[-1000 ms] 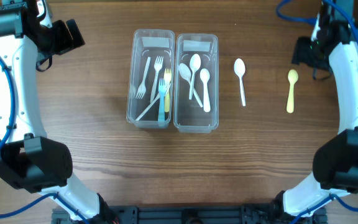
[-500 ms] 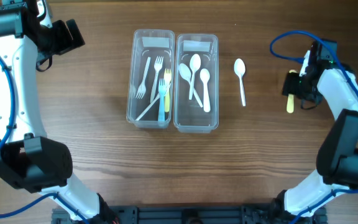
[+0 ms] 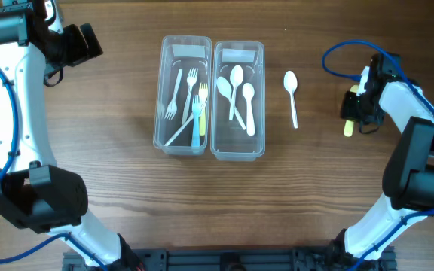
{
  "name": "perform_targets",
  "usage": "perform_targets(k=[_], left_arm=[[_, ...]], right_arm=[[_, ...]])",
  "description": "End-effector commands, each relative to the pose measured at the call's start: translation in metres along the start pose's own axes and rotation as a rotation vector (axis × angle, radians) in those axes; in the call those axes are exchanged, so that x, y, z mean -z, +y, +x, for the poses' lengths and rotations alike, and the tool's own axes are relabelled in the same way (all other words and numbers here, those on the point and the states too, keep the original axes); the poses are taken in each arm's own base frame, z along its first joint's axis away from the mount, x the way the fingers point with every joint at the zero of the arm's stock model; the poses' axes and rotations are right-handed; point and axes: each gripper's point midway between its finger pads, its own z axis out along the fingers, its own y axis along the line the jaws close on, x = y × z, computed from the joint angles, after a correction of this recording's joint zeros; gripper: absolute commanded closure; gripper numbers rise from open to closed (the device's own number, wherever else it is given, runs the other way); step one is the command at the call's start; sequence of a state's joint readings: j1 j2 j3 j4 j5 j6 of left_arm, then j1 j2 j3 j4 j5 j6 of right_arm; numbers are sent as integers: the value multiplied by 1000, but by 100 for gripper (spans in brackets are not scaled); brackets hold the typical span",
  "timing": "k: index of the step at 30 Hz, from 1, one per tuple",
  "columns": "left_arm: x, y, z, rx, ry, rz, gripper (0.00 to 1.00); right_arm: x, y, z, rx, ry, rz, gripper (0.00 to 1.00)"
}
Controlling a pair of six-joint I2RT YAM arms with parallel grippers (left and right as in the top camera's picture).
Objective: Pack container
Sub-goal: 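Reach the right gripper to the yellow spoon and grasp it, then place the yellow spoon into the right container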
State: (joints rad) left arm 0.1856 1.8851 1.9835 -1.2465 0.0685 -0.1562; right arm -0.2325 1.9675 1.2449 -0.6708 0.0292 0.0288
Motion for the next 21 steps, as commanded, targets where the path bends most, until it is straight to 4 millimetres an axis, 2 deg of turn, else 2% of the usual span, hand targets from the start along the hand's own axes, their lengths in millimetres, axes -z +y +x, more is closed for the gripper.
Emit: perform_targets(k=[1, 3, 5, 8, 10, 13, 16, 18, 21], left_arm=[[-2, 1, -3, 12, -1, 0, 0], [-2, 1, -3, 12, -1, 0, 0], [-2, 1, -3, 12, -1, 0, 0], [-2, 0, -3, 11, -1, 0, 0], [-2, 0, -3, 11, -1, 0, 0], [-2, 0, -3, 11, -1, 0, 0], [-2, 0, -3, 11, -1, 0, 0], [-2, 0, -3, 11, -1, 0, 0], [-2, 0, -3, 11, 0, 0, 0]], right_arm=[[10, 4, -7, 3, 20, -16, 96], [36, 5, -28, 5, -42, -19, 96], [72, 9, -51, 13, -124, -24, 96], [120, 26, -72, 42, -225, -57, 96], [151, 50, -77, 84, -286, -116, 96], [185, 98, -72, 142, -341, -222, 96], [200, 166, -54, 213, -343, -348, 96], [200, 202, -39, 270, -325, -384, 96], [193, 245, -21, 357, -309, -415, 96]])
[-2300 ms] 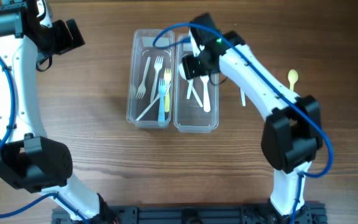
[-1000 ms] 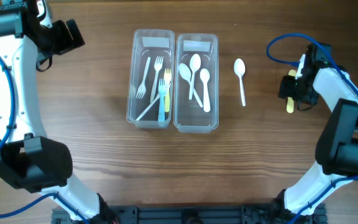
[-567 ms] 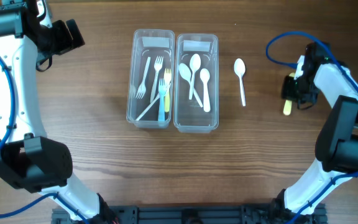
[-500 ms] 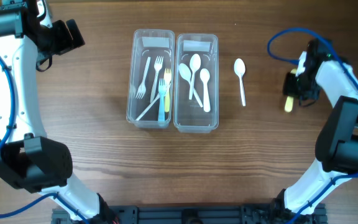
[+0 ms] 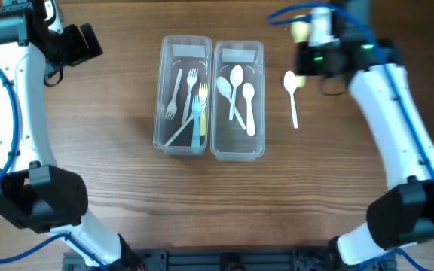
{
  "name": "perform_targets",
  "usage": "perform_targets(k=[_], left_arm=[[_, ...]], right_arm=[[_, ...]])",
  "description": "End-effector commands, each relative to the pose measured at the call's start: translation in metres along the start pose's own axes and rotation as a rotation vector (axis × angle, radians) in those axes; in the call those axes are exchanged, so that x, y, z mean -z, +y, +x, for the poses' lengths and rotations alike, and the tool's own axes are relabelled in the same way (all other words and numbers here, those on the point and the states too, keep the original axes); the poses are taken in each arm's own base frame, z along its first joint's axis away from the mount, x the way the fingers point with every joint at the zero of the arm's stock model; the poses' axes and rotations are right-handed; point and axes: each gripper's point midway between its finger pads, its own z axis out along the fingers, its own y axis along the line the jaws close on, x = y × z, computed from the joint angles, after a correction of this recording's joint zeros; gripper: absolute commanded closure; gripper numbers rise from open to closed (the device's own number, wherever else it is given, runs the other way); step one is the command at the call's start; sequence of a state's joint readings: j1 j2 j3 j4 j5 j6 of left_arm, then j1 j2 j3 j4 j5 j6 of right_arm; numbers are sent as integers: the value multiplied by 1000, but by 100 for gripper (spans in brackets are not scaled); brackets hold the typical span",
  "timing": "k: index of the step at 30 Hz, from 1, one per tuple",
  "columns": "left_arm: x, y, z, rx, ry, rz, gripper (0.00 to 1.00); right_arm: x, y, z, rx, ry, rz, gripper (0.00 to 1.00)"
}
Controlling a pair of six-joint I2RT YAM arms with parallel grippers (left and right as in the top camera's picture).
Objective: Pack container
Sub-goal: 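Place the yellow spoon into the right container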
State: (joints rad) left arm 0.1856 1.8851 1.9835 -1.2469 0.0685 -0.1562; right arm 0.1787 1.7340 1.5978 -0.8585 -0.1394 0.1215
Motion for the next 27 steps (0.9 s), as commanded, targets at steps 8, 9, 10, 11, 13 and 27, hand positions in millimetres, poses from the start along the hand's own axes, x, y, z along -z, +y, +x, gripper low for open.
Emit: perform_targets(k=[8, 9, 10, 11, 13, 27], left_arm=[[-2, 1, -3, 12, -1, 0, 0], [-2, 1, -3, 12, -1, 0, 0], [-2, 0, -3, 11, -1, 0, 0], [-2, 1, -3, 12, -1, 0, 0], [-2, 1, -3, 12, -1, 0, 0], [-2, 0, -3, 11, -1, 0, 0]], right_arm=[[-89, 86, 63, 98, 231, -101, 96], [-96, 87, 68, 100, 249, -99, 93], [-101, 86, 72, 99, 262, -96, 82], [-104, 87, 73, 101, 268, -97, 69], [-102, 90, 69, 102, 257, -108, 48], [8, 37, -18, 105, 31, 170, 27]])
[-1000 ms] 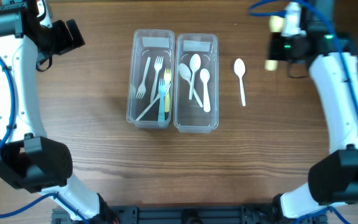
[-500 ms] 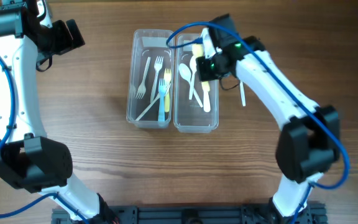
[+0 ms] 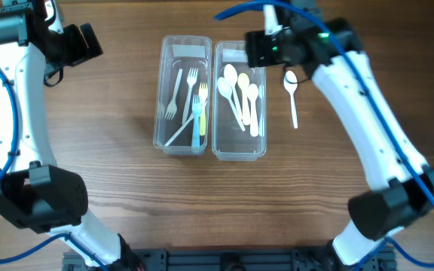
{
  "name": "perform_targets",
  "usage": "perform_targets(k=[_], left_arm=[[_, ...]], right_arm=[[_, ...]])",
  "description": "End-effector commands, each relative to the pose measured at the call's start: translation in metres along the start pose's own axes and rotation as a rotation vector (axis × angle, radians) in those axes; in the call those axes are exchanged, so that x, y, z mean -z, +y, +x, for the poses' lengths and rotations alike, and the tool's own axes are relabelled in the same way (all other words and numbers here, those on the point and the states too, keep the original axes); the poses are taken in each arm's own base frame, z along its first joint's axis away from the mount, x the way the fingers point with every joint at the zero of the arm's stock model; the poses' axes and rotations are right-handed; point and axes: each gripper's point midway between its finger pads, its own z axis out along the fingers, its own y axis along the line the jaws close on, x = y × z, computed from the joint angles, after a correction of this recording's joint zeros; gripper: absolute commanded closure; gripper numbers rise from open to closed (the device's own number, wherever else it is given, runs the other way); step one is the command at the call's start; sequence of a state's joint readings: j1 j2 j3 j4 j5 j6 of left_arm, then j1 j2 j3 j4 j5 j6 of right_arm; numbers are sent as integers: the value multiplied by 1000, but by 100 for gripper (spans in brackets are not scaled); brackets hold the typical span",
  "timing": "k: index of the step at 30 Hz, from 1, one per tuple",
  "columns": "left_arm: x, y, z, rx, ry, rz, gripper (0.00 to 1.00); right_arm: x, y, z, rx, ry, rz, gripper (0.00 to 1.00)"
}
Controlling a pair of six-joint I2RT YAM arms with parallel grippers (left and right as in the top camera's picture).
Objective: Pack container
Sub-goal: 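Place the yellow spoon into the right container, then grasp the last white spoon with the right gripper, then carry the white spoon into the right container and release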
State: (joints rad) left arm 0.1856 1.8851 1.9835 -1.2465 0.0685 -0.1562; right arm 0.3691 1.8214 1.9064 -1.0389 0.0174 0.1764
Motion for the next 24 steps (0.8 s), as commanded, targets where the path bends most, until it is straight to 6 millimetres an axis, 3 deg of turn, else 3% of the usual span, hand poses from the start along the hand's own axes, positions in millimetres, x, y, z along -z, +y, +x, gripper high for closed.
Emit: perform_targets(k=[1, 7, 10, 17, 20, 24], left_arm=[[-2, 0, -3, 11, -1, 0, 0], [-2, 0, -3, 11, 0, 0, 0], [-2, 0, -3, 11, 0, 0, 0], [-2, 0, -3, 11, 0, 0, 0], [-2, 0, -3, 11, 0, 0, 0], [-2, 0, -3, 11, -1, 0, 0]], right_arm=[[-33, -35, 26, 1, 107, 130, 27], [-115, -73, 94, -44, 311, 189, 29], [-139, -91, 117, -102, 395, 166, 34], [-169, -130, 140, -185, 462, 168, 38], [-179, -132, 150, -152, 492, 157, 40], [-189, -126, 164, -165, 539, 118, 35]])
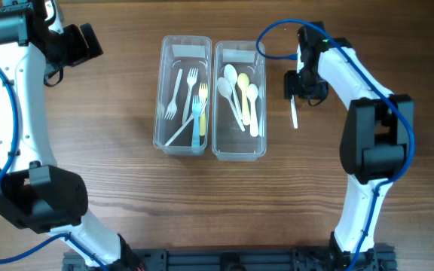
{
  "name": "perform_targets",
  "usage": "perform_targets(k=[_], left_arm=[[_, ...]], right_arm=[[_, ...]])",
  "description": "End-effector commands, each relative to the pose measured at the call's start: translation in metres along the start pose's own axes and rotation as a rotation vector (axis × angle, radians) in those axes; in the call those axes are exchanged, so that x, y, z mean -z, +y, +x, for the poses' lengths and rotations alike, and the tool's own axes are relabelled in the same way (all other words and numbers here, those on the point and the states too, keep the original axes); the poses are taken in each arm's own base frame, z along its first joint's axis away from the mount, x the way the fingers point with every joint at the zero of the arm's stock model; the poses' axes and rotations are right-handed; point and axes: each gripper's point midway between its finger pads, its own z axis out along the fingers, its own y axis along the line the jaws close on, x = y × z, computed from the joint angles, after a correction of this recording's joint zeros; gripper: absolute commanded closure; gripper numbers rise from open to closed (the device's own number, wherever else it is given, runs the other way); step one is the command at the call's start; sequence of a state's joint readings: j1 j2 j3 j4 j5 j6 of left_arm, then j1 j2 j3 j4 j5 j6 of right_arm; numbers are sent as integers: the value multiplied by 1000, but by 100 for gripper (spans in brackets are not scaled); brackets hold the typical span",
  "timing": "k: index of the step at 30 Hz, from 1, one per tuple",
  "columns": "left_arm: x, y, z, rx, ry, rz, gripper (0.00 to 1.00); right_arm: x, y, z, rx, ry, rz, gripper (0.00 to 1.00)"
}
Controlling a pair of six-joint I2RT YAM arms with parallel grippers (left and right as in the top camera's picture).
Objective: Pack container
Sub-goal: 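Carry the white spoon into the right container and release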
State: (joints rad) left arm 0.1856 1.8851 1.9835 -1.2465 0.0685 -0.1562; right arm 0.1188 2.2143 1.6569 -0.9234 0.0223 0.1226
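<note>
Two clear containers stand side by side. The left container (159, 98) holds several forks (191, 102). The right container (261, 98) holds several spoons (239, 94), one of them a yellow spoon (243, 84). A white spoon (294, 117) lies on the table right of the containers; only its handle shows. My right gripper (295, 84) hangs over that spoon's bowl end and looks open, with nothing seen in it. My left gripper (90, 42) is open at the far left, well away from the containers.
The wooden table (111, 188) carries only the containers and the loose spoon. The right arm's blue cable (277, 30) loops over the right container's far end. The left arm runs along the left edge.
My right gripper was over the far end of the right container; it now sits to the right, over the white spoon on the table. The yellow spoon stays in the container.
My right gripper was at the far right of the table, shut on a yellow spoon. Then it carried the spoon above the white spoon's far end. Then the yellow spoon lay in the right container. Now the gripper is over the white spoon. The left arm stayed still.
</note>
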Motion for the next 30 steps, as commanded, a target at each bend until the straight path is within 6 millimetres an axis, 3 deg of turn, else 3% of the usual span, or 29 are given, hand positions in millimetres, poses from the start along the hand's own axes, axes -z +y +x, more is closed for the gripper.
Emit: perform_targets(k=[1, 3, 4, 5, 6, 10, 13, 14, 16, 18, 20, 22, 26, 30], left_arm=[[-2, 0, -3, 11, 0, 0, 0], [-2, 0, -3, 11, 0, 0, 0], [-2, 0, -3, 11, 0, 0, 0], [-2, 1, -3, 12, -1, 0, 0], [-2, 0, -3, 11, 0, 0, 0], [-2, 0, -3, 12, 0, 0, 0], [-2, 1, -3, 12, -1, 0, 0], [-2, 1, -3, 12, -1, 0, 0], [-2, 1, -3, 12, -1, 0, 0], [-2, 0, -3, 11, -1, 0, 0], [-2, 1, -3, 12, -1, 0, 0], [-2, 0, -3, 11, 0, 0, 0], [-2, 0, -3, 11, -1, 0, 0], [-2, 0, -3, 11, -1, 0, 0]], right_arm=[[-11, 12, 6, 24, 36, -51, 35], [-13, 12, 6, 24, 38, -50, 51], [-14, 12, 6, 24, 39, -50, 64], [-14, 12, 6, 23, 40, -50, 89], [-14, 12, 7, 21, 42, -50, 96], [-6, 10, 6, 21, 41, -41, 96], [30, 10, -12, 21, -31, -46, 96], [50, 11, -21, 20, -75, -51, 96], [112, 14, -43, 22, -218, -70, 96], [159, 22, -51, 28, -334, -95, 96], [192, 32, -53, 35, -421, -117, 96], [213, 48, -50, 54, -472, -140, 96], [201, 90, -37, 96, -421, -219, 96], [163, 127, -26, 144, -331, -224, 96]])
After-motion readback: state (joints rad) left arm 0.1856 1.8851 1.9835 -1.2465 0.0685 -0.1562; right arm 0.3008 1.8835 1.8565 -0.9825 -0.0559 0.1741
